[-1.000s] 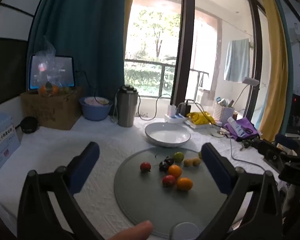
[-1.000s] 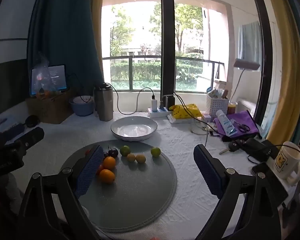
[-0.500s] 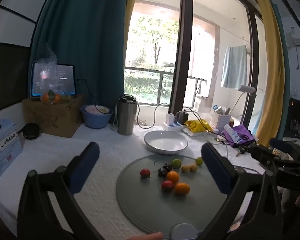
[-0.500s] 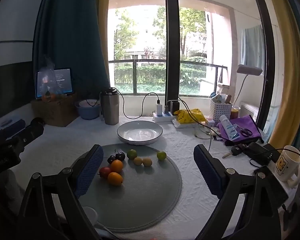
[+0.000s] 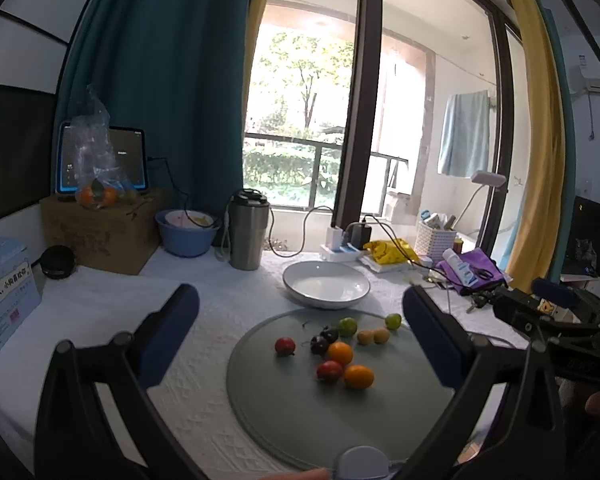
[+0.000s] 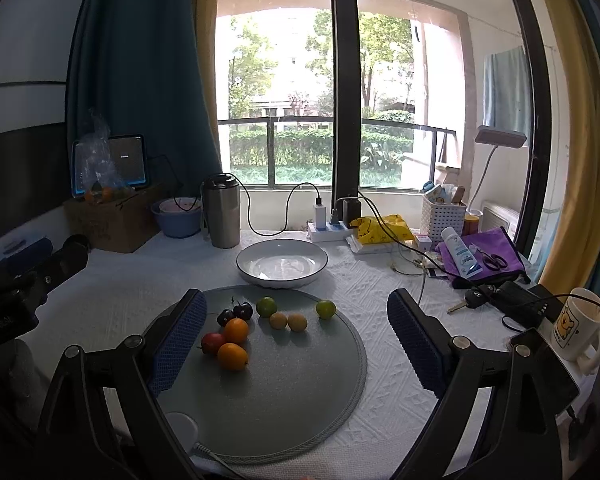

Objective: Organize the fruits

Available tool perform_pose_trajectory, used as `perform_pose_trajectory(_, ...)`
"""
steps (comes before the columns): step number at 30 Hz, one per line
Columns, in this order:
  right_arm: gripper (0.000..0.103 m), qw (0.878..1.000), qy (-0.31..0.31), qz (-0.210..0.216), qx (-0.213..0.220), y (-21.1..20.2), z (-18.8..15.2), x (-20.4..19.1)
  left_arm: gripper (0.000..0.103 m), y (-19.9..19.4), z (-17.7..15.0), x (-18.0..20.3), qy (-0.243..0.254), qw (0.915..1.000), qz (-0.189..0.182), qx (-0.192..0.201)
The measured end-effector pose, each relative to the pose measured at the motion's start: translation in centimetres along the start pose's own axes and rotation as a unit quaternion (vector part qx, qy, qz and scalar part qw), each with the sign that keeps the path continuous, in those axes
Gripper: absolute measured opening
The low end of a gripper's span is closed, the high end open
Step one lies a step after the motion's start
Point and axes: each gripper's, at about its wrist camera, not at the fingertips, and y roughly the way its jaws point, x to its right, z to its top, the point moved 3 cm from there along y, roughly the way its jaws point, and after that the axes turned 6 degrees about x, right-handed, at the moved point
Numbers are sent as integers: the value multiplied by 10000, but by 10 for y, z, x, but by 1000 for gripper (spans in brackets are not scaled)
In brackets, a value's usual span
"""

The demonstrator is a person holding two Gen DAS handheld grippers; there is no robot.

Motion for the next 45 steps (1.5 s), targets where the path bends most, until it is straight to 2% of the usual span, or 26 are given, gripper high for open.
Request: perform_pose_trajectory(45, 94, 10000, 6, 24, -5, 0, 0, -2, 103, -3, -4, -2, -59, 9999, -65, -52)
